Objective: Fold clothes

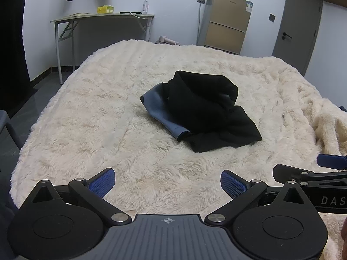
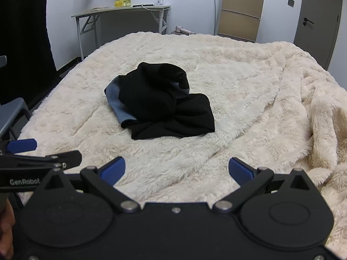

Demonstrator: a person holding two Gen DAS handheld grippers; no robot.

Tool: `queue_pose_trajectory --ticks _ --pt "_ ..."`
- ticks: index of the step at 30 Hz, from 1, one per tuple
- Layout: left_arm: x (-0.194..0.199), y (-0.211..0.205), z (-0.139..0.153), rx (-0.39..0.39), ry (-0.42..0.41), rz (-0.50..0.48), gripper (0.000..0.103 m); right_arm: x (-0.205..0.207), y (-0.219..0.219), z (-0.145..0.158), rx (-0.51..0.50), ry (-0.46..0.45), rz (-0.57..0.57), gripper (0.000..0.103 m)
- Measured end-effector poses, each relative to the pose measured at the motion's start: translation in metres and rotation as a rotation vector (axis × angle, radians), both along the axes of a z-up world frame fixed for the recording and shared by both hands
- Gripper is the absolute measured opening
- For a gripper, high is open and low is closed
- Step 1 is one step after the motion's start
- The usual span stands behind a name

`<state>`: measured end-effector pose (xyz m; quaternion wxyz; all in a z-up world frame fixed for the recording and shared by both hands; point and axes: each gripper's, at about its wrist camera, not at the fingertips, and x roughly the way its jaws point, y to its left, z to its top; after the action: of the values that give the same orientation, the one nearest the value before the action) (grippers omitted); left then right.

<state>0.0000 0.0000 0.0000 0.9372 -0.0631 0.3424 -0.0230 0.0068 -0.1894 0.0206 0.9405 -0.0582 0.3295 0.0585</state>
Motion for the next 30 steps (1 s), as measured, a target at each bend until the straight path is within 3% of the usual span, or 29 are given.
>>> queue_pose_trajectory --ticks 21,30 --pt "0.0 0.005 -0.001 0.003 -0.004 0.03 0.103 0.011 -0.003 -0.006 0.041 0.023 0.036 0.103" --pt "0.005 0.01 -0.004 -0.01 -0.001 0.038 0.103 0.018 0.005 -0.006 0.007 0.023 0.05 0.103"
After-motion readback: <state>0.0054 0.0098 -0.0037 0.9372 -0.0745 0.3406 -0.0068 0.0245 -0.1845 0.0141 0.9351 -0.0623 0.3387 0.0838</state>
